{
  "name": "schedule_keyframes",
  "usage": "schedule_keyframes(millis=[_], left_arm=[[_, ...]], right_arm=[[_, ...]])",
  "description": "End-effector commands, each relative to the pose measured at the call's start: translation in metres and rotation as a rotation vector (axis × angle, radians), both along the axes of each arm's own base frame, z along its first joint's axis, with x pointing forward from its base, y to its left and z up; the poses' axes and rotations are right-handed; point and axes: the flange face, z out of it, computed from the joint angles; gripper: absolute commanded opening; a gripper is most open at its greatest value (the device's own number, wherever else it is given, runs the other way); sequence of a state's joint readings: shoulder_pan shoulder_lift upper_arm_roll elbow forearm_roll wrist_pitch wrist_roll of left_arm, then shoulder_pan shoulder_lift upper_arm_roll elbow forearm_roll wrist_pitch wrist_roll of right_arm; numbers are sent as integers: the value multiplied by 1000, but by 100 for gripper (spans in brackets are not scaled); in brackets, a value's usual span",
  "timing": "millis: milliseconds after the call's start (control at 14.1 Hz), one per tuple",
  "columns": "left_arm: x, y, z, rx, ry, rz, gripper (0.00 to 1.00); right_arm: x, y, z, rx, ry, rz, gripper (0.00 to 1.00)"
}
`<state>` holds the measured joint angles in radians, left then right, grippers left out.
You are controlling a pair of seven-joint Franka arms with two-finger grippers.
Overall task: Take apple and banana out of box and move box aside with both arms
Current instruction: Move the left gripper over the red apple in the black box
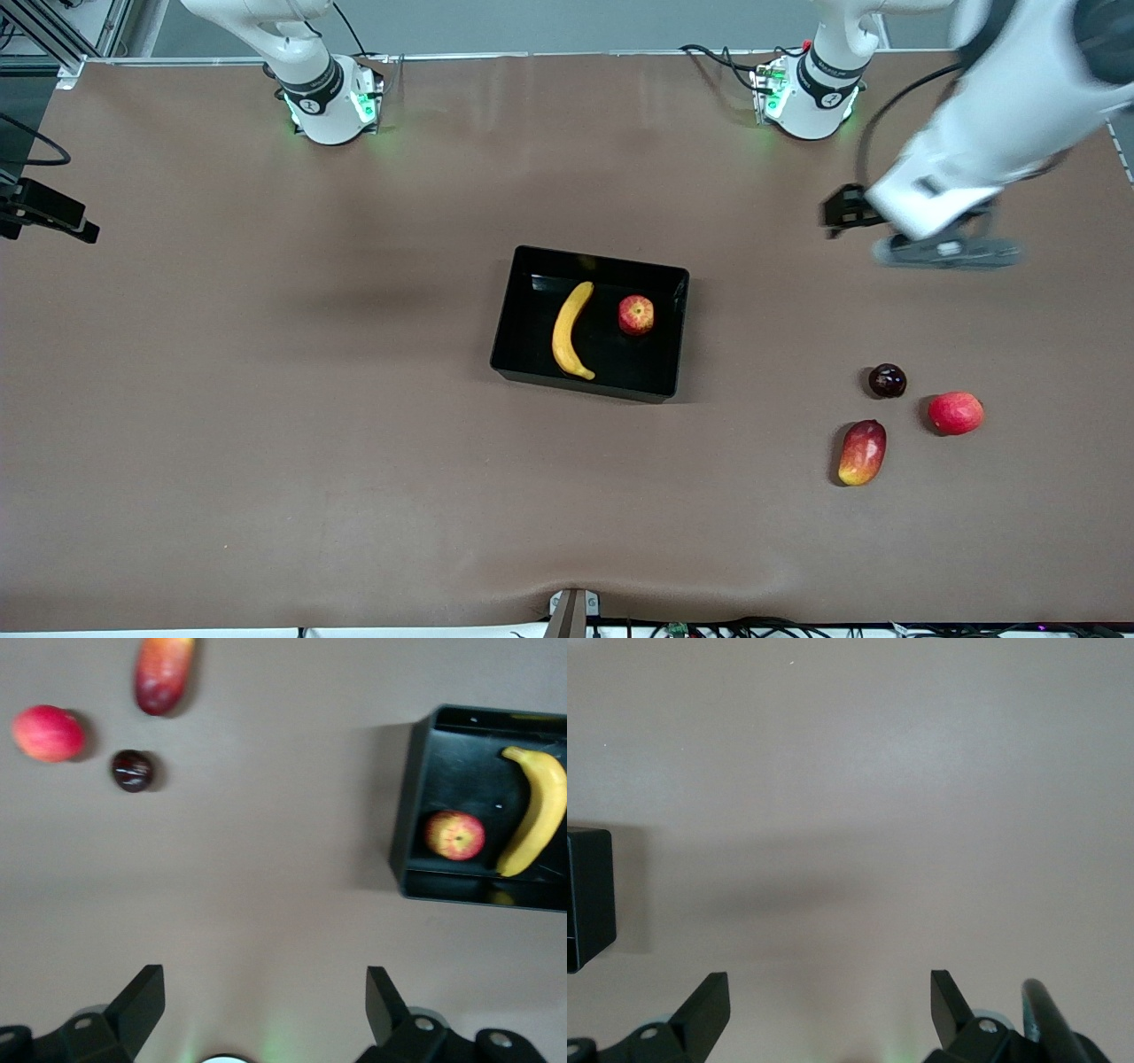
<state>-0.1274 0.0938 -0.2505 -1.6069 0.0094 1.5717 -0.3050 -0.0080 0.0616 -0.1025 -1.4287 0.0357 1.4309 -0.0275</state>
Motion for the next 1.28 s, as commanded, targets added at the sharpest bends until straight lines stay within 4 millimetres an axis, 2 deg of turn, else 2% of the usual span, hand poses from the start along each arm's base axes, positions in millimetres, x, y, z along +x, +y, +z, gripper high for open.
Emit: schedule_keyframes(millis=[0, 142, 355, 497, 639, 709, 993, 1206], left_arm=[[-4, -52, -33, 3, -3, 52, 100], [-10, -101, -66, -11, 6, -2, 100], [-15, -156, -112, -47, -7, -35, 100], [-21, -187, -149, -42, -9, -16, 100], [-21, -206, -184, -22, -28, -5, 100], [-28, -221, -200, -21, -24, -18, 100], [-35, -236, -256, 37, -18, -14, 100], [-33, -238, -287, 68, -29, -5, 100]], right_arm=[[0, -2, 1, 4, -1, -15, 100], [0, -2, 1, 4, -1, -13, 100], [1, -3, 0, 4, 2, -13, 100], [0, -2, 1, 2, -1, -12, 100], [1, -2, 1, 4, -1, -12, 100], [1, -2, 1, 4, -1, -12, 100], [1, -3, 0, 3, 0, -13, 100], [1, -3, 0, 4, 0, -13, 100]])
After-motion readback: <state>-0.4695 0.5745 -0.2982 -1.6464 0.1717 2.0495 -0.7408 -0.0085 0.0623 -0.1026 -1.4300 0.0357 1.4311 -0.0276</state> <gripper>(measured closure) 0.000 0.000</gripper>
